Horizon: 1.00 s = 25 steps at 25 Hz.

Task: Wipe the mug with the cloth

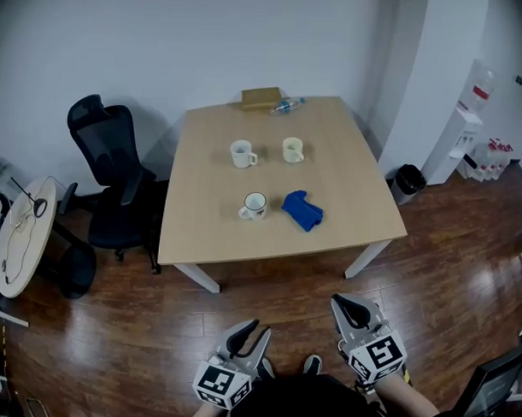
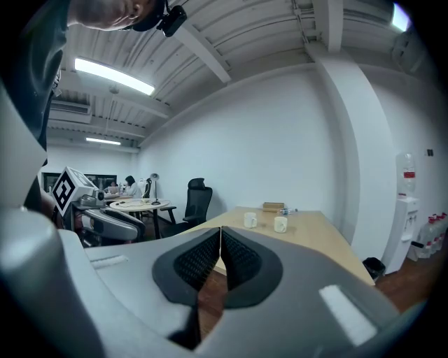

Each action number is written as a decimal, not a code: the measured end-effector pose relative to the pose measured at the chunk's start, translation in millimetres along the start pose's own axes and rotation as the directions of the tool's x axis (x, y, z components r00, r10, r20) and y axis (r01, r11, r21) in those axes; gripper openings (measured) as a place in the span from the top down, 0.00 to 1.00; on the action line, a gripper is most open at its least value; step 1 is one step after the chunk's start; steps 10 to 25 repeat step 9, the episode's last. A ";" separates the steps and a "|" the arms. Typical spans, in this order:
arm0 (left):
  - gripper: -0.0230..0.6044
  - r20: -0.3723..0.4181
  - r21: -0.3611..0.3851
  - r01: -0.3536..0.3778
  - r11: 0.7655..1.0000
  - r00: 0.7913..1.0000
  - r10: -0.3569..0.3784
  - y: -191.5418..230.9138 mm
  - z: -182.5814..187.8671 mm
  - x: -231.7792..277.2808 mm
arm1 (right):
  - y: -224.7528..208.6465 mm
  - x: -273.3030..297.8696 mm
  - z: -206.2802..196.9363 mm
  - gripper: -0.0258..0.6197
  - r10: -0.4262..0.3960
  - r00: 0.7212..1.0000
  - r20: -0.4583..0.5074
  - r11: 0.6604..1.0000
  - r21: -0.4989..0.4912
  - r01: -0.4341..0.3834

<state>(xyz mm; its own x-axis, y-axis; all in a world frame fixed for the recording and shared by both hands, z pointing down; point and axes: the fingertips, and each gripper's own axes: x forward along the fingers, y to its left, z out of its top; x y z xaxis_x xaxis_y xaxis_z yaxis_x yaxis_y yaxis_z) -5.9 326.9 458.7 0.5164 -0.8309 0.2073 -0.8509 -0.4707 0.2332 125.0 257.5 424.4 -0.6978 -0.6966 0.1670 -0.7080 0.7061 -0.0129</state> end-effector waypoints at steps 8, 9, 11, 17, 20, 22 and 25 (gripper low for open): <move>0.79 -0.010 0.012 0.028 1.000 1.000 -0.028 -11.6 2.7 2.1 | 5.9 -8.4 4.0 0.95 -0.004 1.000 0.002 0.999 -0.040 0.004; 0.79 -0.012 0.015 0.031 0.999 0.999 -0.031 -14.5 2.8 2.9 | 5.8 -9.8 4.4 0.95 -0.003 1.000 0.002 0.999 -0.045 0.003; 0.79 -0.012 0.015 0.031 0.999 0.999 -0.031 -14.5 2.8 2.9 | 5.8 -9.8 4.4 0.95 -0.003 1.000 0.002 0.999 -0.045 0.003; 0.79 -0.012 0.015 0.031 0.999 0.999 -0.031 -14.5 2.8 2.9 | 5.8 -9.8 4.4 0.95 -0.003 1.000 0.002 0.999 -0.045 0.003; 0.79 -0.012 0.015 0.031 0.999 0.999 -0.031 -14.5 2.8 2.9 | 5.8 -9.8 4.4 0.95 -0.003 1.000 0.002 0.999 -0.045 0.003; 0.79 -0.012 0.015 0.031 0.999 0.999 -0.031 -14.5 2.8 2.9 | 5.8 -9.8 4.4 0.95 -0.003 1.000 0.002 0.999 -0.045 0.003; 0.79 -0.012 0.015 0.031 0.999 0.999 -0.031 -14.5 2.8 2.9 | 5.8 -9.8 4.4 0.95 -0.003 1.000 0.002 0.999 -0.045 0.003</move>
